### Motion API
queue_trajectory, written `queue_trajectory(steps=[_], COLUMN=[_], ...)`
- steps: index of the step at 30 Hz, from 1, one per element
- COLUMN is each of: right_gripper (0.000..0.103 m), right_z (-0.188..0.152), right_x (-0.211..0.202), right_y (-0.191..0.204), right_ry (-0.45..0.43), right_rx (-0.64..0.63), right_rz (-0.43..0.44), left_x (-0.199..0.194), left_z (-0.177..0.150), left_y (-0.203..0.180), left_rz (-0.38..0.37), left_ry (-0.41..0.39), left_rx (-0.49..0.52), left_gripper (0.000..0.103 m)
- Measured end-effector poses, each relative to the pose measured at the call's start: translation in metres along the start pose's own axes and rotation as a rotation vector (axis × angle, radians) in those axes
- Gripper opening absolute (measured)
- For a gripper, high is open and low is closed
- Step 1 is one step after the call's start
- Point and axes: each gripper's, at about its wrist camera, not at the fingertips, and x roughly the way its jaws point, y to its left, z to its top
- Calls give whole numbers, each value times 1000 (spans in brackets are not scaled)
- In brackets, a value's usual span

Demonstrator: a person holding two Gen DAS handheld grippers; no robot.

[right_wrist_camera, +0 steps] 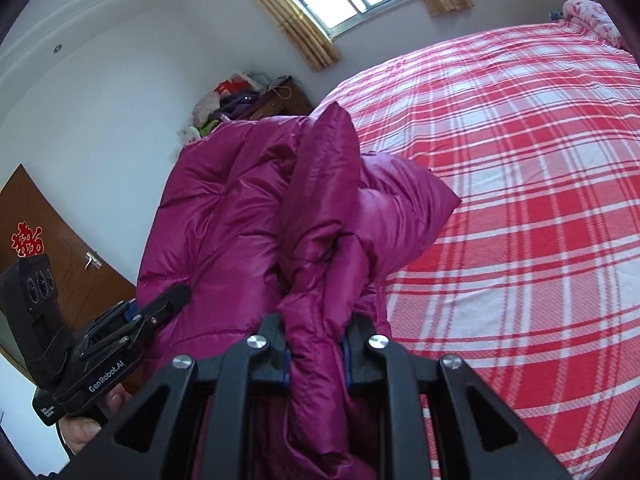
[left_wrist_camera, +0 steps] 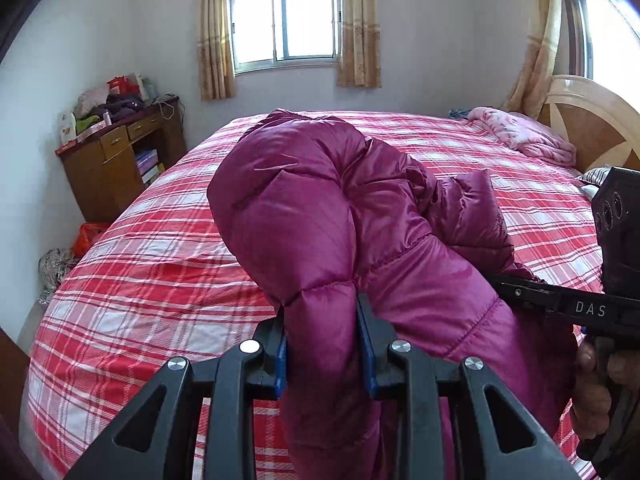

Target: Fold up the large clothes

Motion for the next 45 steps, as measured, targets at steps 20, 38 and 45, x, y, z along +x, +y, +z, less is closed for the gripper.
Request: queue_trajectory(steps=[20,38,45], right_gripper=[22,40,55], right_z=[-10,-20,-20], right_x=[79,82,78], right_y=[-2,-13,-2], right_ry=[125,145,128], right_rx=[-16,-7,-34], right_rz=[-25,-91,-159], left_x=[38,52,45], left_z=[-48,-63,-60], left_y=[56,69,67], left_rz=[74,97,105], left_ry=[87,72,86], left_rx=[-93,-141,-145], left_gripper=[43,82,82])
